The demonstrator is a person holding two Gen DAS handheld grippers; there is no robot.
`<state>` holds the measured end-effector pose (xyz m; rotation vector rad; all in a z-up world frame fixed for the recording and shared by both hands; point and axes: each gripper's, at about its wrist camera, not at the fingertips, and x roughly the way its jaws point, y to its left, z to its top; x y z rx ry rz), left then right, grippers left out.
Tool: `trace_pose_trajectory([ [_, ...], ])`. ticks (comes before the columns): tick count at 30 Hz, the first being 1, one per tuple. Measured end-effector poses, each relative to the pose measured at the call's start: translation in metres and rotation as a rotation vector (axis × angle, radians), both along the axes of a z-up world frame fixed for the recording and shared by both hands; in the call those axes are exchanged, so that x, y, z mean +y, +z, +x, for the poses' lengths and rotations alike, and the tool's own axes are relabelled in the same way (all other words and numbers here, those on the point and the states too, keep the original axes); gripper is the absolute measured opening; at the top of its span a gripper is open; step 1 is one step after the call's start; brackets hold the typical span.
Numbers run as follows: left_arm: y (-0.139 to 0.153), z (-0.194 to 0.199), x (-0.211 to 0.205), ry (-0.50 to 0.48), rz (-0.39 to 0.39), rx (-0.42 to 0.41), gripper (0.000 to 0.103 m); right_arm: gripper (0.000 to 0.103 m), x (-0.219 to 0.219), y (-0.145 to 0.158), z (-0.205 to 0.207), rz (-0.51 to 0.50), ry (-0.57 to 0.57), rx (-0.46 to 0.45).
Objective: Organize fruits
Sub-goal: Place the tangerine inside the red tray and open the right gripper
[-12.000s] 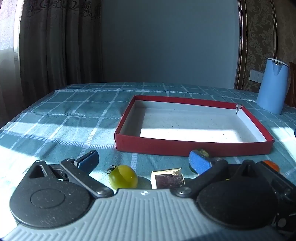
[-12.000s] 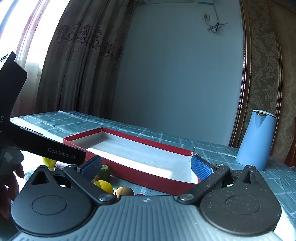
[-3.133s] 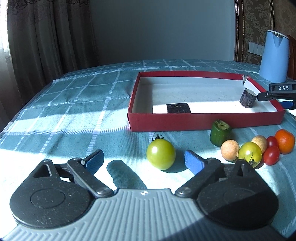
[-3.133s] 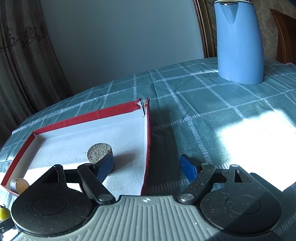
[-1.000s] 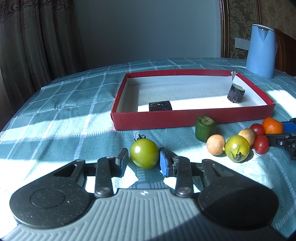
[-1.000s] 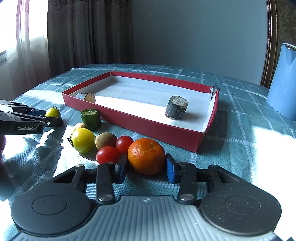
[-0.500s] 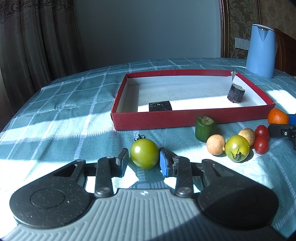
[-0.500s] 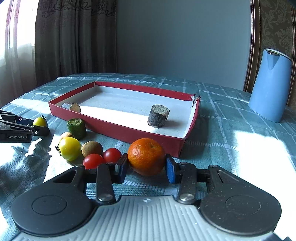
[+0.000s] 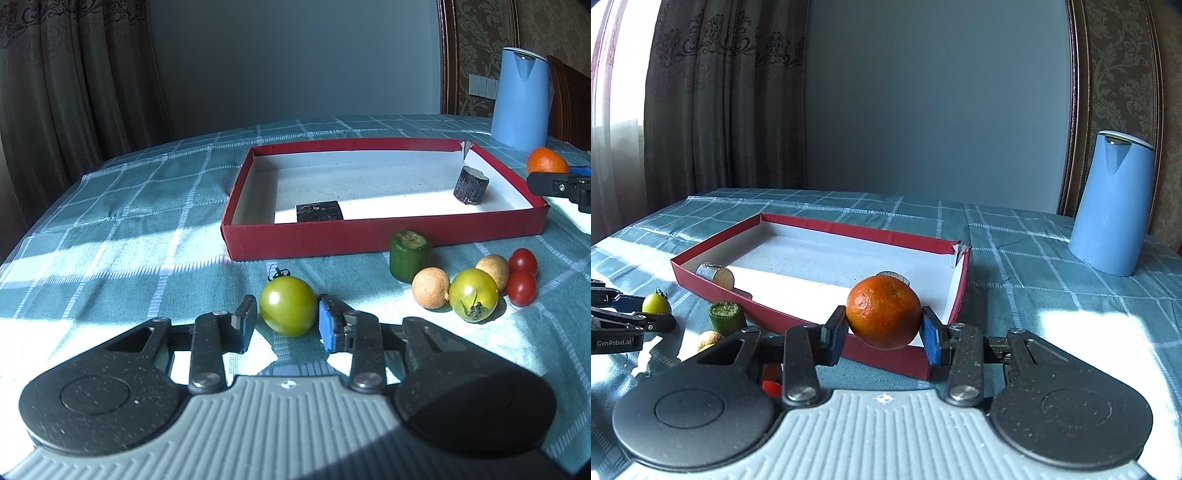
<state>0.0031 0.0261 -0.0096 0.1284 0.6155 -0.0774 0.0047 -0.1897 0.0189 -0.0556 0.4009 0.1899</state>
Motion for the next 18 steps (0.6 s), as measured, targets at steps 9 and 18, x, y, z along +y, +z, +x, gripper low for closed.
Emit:
trace_pose_trajectory([
  [9,0.000,0.000,-0.001,0.000,0.006,-0.002,0.032,0.041,0.016,-0.010,0.035,-0.030,0.016,0.086],
  [18,0.000,-0.001,-0.001,0.000,0.010,-0.003,0.032,0.041,0.030,-0.021,0.081,-0.037,0.023,0.191],
])
